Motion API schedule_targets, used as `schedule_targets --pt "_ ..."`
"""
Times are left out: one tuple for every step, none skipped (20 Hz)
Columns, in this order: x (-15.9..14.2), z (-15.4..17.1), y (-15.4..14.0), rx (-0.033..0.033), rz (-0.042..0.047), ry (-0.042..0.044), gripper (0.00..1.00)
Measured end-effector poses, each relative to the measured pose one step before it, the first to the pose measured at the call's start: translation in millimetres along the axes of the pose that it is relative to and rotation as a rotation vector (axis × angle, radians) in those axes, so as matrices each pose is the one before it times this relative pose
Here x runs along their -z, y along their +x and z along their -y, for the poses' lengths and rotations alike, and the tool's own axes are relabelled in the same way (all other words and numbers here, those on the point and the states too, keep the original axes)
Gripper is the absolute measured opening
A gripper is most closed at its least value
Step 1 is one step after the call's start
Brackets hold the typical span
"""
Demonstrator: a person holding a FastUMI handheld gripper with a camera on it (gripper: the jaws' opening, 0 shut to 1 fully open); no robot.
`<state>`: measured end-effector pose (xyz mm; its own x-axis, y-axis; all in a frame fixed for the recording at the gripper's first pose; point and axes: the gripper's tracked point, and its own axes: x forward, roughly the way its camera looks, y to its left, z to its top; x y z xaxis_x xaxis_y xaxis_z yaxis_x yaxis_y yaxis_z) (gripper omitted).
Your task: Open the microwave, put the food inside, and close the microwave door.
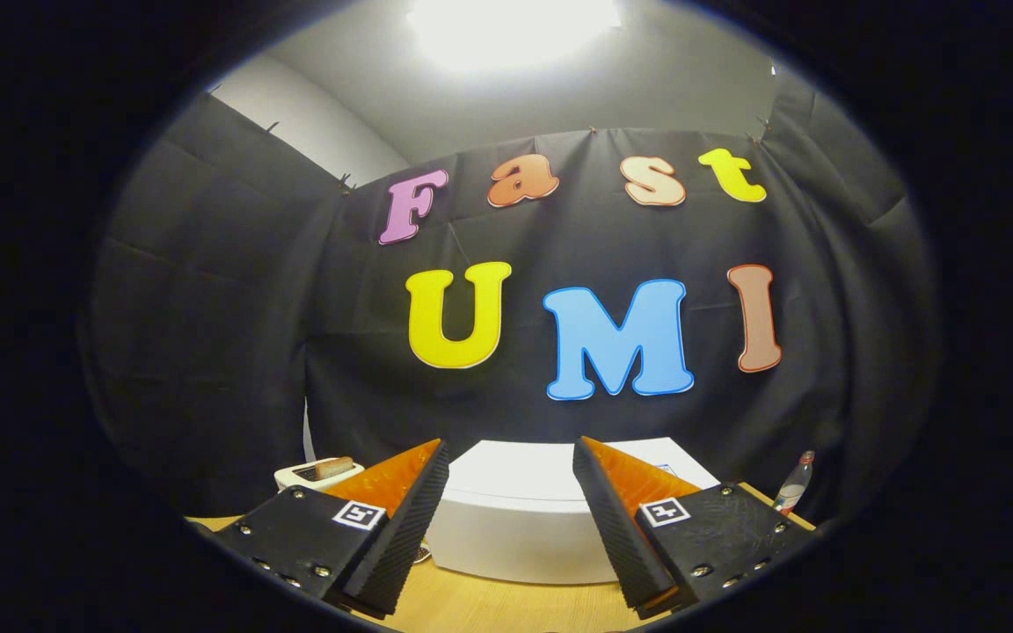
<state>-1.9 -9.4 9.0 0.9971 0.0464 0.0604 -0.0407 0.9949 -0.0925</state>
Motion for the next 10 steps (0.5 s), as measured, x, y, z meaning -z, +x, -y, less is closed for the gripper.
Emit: schedule_targets --pt "-0.21 -2.6 -1.12 -0.0003 0.00704 -0.00796 0.9" --pt "-0.04 -3.71 -0.08 -0.00489 0.00326 -0.00723 0.9" --pt "1.17 -3.53 -0.73 -0.00743 0.00055 -0.00763 0.9" --pt "-0.23 -0.83 -0.49 -0.0036 0.00199 -0.00771 0.9" --pt "-0.92 2.78 0.22 0.00813 0.00435 -0.00712 0.9" --pt "-1.29 4.89 -0.14 0.01465 0.00389 -0.00681 0.9" --pt "-0.05 3.72 0.61 0.00993 0.00272 -0.00419 0.9" --pt "-1.06 3.69 1.2 0.00904 -0.00023 0.00114 0.9" --pt "0.99 5.29 0.49 0.00963 -0.00247 0.00707 0.9" --pt "-0.45 4.36 1.02 0.01094 -0.00197 0.00383 0.9"
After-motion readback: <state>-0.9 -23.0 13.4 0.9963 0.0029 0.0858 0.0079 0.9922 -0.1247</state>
